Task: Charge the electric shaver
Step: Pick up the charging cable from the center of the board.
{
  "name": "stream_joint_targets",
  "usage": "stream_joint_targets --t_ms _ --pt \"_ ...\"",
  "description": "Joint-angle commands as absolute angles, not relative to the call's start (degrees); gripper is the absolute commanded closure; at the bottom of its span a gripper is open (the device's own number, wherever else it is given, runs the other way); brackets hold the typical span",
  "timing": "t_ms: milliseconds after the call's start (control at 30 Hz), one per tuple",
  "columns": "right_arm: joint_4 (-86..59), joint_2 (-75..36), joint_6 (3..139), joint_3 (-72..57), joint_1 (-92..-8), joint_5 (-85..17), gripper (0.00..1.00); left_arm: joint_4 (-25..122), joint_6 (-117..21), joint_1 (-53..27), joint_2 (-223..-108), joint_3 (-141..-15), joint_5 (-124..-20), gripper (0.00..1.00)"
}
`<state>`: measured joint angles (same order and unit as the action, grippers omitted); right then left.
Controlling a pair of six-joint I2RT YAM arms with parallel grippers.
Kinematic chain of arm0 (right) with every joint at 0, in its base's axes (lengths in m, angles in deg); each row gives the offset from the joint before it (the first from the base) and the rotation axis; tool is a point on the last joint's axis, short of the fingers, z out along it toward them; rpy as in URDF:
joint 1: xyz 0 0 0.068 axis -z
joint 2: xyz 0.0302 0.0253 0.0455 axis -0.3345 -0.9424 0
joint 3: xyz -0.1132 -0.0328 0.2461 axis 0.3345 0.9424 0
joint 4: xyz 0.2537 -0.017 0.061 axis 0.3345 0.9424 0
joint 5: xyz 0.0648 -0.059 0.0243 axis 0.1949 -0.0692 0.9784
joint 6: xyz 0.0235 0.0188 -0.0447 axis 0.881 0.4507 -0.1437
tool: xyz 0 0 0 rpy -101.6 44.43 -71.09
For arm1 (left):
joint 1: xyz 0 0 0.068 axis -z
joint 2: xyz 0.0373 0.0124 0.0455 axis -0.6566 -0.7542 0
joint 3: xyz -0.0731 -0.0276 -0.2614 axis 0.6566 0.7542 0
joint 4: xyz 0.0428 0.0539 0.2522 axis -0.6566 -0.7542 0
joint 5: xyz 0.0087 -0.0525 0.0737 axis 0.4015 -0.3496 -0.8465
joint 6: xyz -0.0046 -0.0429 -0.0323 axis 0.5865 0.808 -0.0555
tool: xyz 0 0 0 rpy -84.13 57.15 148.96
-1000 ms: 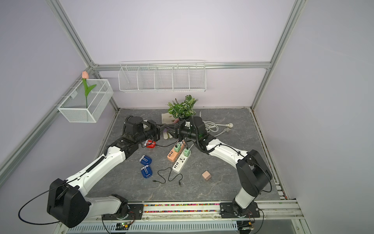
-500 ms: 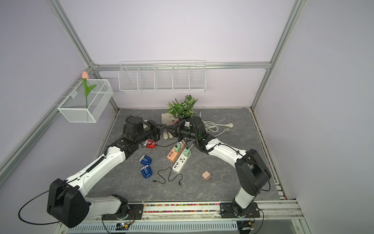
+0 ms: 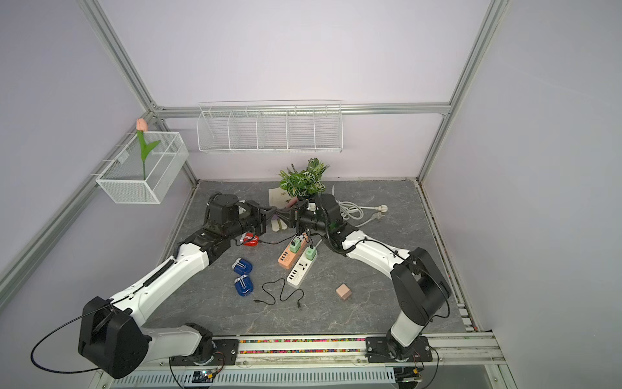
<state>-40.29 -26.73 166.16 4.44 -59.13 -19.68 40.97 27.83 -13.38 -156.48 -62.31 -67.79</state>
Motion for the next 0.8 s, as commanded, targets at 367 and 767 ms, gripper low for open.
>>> stream_joint_targets --t_ms 367,767 --pt "-40.1 -24.31 156.4 7.76 -56.42 -11.64 0.93 9.17 15.92 -19.7 -152.69 -63.09 -69.91 0.53" --pt "-31.77 -22.68 142.69 8.05 -54.57 -2.55 0.93 -0.91 6.52 -30.23 -149.8 -52.32 -83.7 0.12"
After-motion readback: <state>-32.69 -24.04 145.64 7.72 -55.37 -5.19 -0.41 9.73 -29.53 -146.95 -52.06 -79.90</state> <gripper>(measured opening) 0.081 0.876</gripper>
